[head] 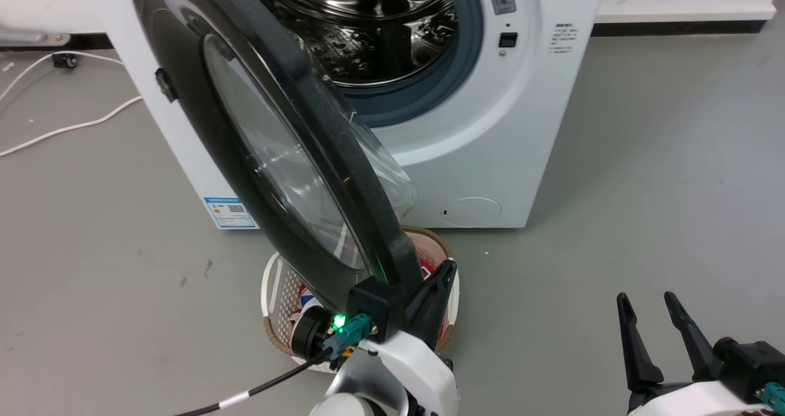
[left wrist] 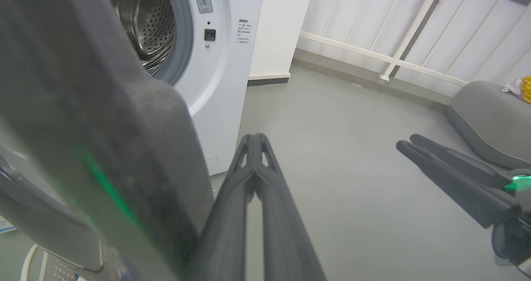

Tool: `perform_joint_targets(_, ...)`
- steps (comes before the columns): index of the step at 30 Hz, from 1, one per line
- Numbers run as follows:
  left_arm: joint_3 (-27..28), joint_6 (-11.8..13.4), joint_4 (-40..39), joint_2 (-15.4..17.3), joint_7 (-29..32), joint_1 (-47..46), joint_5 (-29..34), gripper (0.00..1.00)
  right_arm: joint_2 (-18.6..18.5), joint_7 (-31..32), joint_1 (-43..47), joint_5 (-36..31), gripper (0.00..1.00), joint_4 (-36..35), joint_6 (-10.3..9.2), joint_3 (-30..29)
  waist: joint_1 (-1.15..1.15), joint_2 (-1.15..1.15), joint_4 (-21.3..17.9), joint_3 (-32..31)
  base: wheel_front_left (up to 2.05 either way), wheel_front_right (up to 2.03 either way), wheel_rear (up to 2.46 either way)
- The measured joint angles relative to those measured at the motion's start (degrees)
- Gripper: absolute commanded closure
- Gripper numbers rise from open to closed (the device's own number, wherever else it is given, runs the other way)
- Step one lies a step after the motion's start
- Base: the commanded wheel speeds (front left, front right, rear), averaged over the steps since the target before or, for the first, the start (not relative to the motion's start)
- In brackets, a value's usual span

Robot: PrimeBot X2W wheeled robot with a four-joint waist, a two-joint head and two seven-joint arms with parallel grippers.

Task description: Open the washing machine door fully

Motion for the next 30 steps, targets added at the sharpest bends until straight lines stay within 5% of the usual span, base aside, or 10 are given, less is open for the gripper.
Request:
perform_joint_targets(13, -0.7, 2.0, -6.6, 2.5, 0.5, 5.3, 0.2, 1.0, 0.0, -0.3, 0.0, 0.4, 0.0, 0.8, 0.0, -0.4, -0.01, 0.0, 7.3, -0.6, 0.0, 0.0, 0.0)
perform_joint_targets(30, 0.3, 4.6, -10.0, 4.5, 0.1, 8.8, -0.1, 1.0, 0.0, -0.4, -0.1, 0.8, 0.0, 1.8, 0.0, -0.7, -0.01, 0.0, 22.4, -0.7, 0.0, 0.0, 0.0)
